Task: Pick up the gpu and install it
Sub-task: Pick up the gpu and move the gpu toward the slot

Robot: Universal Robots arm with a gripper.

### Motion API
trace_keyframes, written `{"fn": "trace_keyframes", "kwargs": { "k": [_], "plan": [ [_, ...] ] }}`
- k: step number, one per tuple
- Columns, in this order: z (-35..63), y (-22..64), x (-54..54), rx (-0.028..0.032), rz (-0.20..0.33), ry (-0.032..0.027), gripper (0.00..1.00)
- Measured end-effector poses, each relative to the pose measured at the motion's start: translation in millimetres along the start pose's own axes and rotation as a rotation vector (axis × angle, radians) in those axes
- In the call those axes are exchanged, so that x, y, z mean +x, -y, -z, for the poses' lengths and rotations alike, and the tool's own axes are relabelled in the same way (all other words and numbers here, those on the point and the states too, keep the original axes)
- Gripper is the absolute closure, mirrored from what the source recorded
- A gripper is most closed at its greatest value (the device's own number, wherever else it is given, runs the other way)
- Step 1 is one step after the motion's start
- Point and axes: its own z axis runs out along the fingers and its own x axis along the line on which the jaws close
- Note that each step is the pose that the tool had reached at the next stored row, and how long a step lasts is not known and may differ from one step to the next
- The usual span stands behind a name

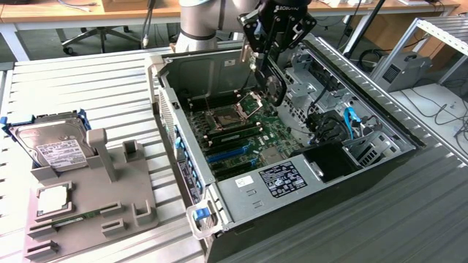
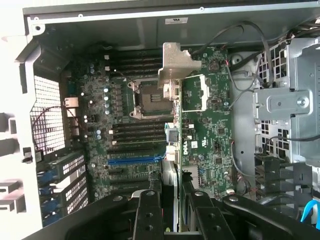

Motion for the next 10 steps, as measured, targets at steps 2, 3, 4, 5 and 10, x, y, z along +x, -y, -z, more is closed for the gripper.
{"fn": "trace_keyframes", "kwargs": {
  "k": [2,3,4,5,10],
  "plan": [
    [-0.5,-1.5,-3.1,0.0001,0.0,0.0,0.74],
    [-0.8,-2.2,-4.7,0.0001,0.0,0.0,0.74],
    [-1.1,-3.0,-6.3,0.0002,0.0,0.0,0.74],
    [-1.3,-3.7,-7.7,0.0003,0.0,0.0,0.74],
    [-3.1,-8.0,-16.8,0.0008,0.0,0.0,0.74]
  ]
}}
